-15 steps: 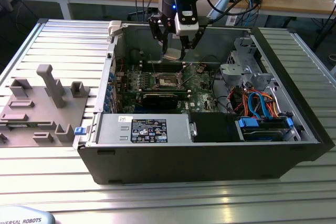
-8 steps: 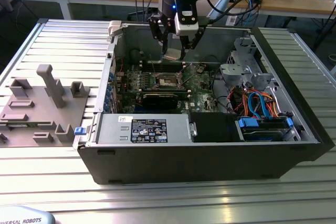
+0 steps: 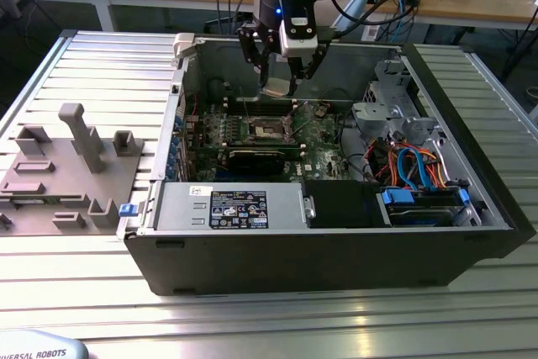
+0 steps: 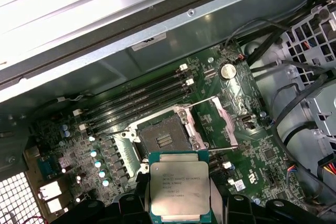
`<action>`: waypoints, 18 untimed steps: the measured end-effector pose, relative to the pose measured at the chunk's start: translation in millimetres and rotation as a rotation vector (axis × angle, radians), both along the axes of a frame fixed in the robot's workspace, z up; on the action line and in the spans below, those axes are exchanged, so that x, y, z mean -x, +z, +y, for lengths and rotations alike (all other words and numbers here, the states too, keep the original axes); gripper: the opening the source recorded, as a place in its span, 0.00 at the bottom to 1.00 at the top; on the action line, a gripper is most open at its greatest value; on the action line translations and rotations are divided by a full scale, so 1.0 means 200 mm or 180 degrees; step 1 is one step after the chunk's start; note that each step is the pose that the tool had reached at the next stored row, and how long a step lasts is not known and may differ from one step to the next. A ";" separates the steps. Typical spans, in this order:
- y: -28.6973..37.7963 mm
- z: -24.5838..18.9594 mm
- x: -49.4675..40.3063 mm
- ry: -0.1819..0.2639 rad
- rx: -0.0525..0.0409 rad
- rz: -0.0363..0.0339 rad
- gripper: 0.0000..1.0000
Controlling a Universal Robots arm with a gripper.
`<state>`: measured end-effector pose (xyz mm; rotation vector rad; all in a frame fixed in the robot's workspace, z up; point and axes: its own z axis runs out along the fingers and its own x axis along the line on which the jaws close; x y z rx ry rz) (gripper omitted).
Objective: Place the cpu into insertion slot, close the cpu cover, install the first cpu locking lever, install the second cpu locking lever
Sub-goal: 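Place the cpu into insertion slot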
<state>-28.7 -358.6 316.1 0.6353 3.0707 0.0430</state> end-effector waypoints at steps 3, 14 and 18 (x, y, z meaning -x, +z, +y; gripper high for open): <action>0.000 0.000 0.000 -0.0005 0.0001 0.0000 0.54; -0.001 0.000 0.000 -0.0025 0.0003 0.0000 0.54; -0.001 0.000 0.000 -0.0032 0.0005 0.0000 0.54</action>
